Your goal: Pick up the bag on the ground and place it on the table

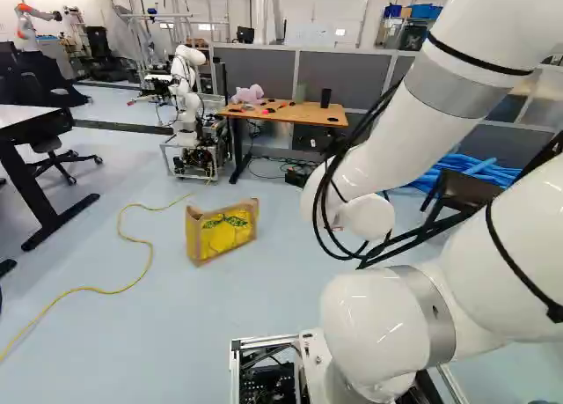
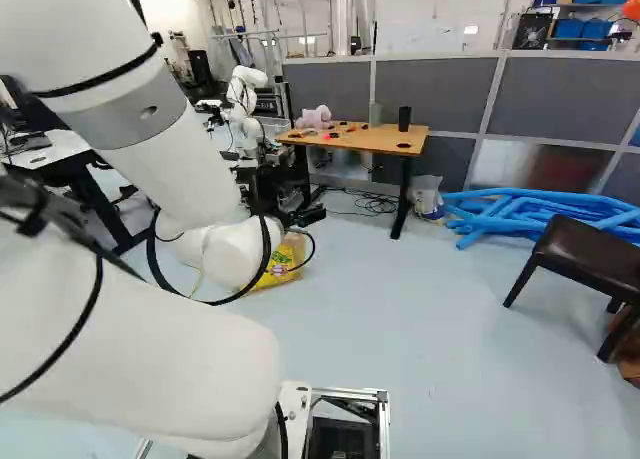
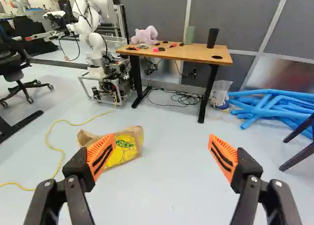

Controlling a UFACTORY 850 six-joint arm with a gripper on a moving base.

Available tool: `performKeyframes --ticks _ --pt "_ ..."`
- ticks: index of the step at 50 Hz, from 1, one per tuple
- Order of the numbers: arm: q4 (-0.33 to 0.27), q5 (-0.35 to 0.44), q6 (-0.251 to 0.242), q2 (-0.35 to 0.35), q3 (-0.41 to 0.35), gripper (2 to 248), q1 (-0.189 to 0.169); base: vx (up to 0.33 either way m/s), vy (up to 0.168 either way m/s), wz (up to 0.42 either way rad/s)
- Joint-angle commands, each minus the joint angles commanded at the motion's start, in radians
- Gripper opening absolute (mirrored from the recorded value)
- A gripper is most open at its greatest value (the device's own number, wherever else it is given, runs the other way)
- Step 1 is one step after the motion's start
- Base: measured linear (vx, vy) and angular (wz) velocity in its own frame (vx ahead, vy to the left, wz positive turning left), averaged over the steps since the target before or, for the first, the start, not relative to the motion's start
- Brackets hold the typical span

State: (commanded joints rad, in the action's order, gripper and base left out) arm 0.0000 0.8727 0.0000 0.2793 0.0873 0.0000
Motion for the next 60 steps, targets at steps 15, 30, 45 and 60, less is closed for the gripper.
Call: performKeyframes --ticks 15,30,45,60 --pt "0.000 0.000 0.000 0.000 0.000 247 0.000 0.000 0.000 0.002" --pt "0.000 0.000 0.000 0.000 0.000 247 0.000 0.034 0.000 -0.003" --pt "0.000 0.000 0.000 0.000 0.000 247 0.000 0.065 0.002 -0.006" --pt "0.000 0.000 0.000 0.000 0.000 247 0.000 0.080 0.001 -0.008"
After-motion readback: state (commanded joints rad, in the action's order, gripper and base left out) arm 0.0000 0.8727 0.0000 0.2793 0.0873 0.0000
